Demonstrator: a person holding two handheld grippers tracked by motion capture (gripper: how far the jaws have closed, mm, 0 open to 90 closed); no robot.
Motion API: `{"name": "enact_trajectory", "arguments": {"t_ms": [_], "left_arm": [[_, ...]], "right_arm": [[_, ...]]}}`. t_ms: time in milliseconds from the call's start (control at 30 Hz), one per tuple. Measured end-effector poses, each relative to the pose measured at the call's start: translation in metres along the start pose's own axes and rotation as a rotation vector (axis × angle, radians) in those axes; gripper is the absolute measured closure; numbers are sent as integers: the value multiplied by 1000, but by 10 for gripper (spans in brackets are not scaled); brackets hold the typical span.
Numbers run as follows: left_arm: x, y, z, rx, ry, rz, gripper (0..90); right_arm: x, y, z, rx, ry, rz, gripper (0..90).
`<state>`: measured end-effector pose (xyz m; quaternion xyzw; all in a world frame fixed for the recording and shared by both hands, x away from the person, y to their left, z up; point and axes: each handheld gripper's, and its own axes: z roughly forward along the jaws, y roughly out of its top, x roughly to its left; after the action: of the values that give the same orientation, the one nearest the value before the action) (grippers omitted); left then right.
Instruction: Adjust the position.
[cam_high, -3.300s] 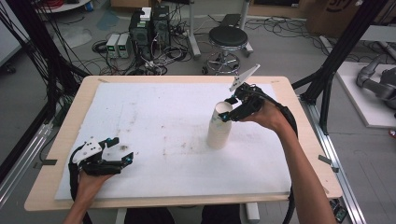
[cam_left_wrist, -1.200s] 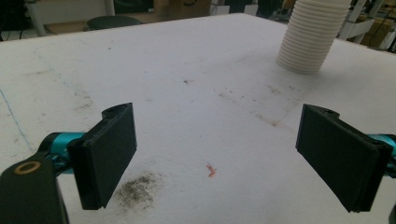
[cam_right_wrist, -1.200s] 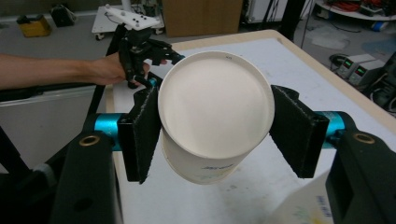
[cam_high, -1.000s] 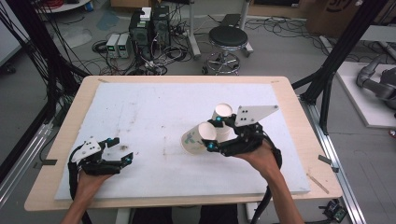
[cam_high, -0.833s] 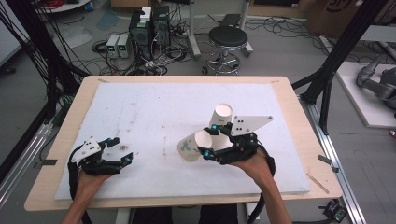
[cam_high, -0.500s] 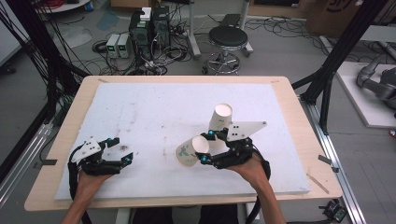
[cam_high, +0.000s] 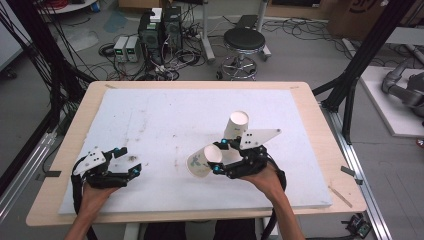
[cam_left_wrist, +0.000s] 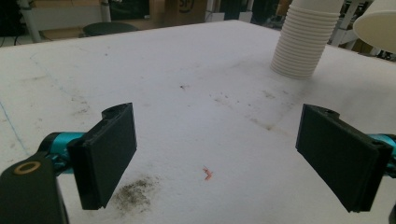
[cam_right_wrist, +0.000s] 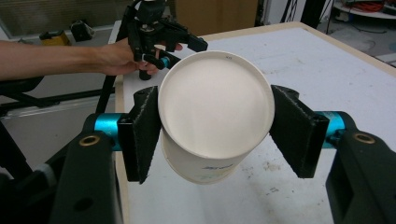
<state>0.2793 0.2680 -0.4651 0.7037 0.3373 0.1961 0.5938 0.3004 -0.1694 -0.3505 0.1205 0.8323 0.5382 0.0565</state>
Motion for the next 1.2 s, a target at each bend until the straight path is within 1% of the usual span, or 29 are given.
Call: {"name": "enact_trajectory", "arguments": {"t_ms": [67,133,200,233,300,333,367,400,433,467,500,533,567,633,667,700,733,767,833,900,933,967,1000,1033,1067,1100,1133,1167,1200], "left_arm": [[1,0,0,2,-12,-7,123],[2,2,-1,4,-10,12,123],[3,5,-2,-3,-13,15,123],[5,13,-5,-25,-48,29,123],[6,23,-8,-41,-89,53,123],[6,23,-8,-41,-89,53,123],[6,28,-9,-47,-109,61,116],[5,38,-10,-41,-165,86,115],[5,42,-10,-38,-194,92,115],[5,42,-10,-38,-194,92,115],[5,52,-9,-30,-244,110,115],[5,52,-9,-30,-244,110,116],[4,60,-6,-19,-291,126,115],[2,68,-3,-12,-335,137,115],[2,68,-3,-12,-335,137,115],[-1,74,1,-8,-366,148,115],[-1,74,1,-8,-366,148,114],[-3,76,3,-4,-379,150,113],[-10,80,11,4,-424,156,112],[-22,82,25,18,-471,170,96],[-22,82,25,18,-471,170,96],[-32,83,37,20,-502,176,96],[-32,83,37,20,-502,176,96],[-40,84,47,8,-522,179,96],[-40,84,47,8,-522,179,96],[-47,85,56,-1,-548,179,96],[-47,85,56,-1,-548,179,96],[-55,87,66,-7,-571,178,96],[-55,87,66,-7,-571,178,96]], "right_arm": [[-1,0,1,0,2,-1,369],[-2,0,2,3,5,3,369],[-2,0,2,3,13,5,369],[-3,0,2,3,13,4,369],[-3,1,2,3,22,2,369],[-3,1,2,3,22,2,369],[-3,2,2,2,27,0,369],[-3,2,3,1,27,-8,369],[-3,3,3,1,31,-6,369],[-3,3,3,2,35,-7,369],[-4,3,3,-4,39,-14,369],[-4,4,3,-7,43,-13,369],[-5,4,4,-11,46,-17,369],[-5,5,3,-14,55,-17,369],[-5,5,3,-14,55,-20,369],[-5,5,3,-17,59,-16,369],[-6,5,3,-18,59,-22,369],[-6,5,2,-19,60,-21,369],[-6,6,1,-23,62,-21,369],[-6,6,1,-25,62,-20,369],[-6,6,1,-25,62,-20,369],[-6,7,2,-26,70,-24,369],[-6,7,2,-26,70,-24,369],[-6,7,3,-24,70,-21,369],[-6,7,3,-24,70,-21,369],[-6,8,4,-29,77,-24,369],[-6,8,4,-29,77,-24,369],[-5,8,4,-27,83,-31,369],[-5,8,4,-27,83,-31,369]]}}
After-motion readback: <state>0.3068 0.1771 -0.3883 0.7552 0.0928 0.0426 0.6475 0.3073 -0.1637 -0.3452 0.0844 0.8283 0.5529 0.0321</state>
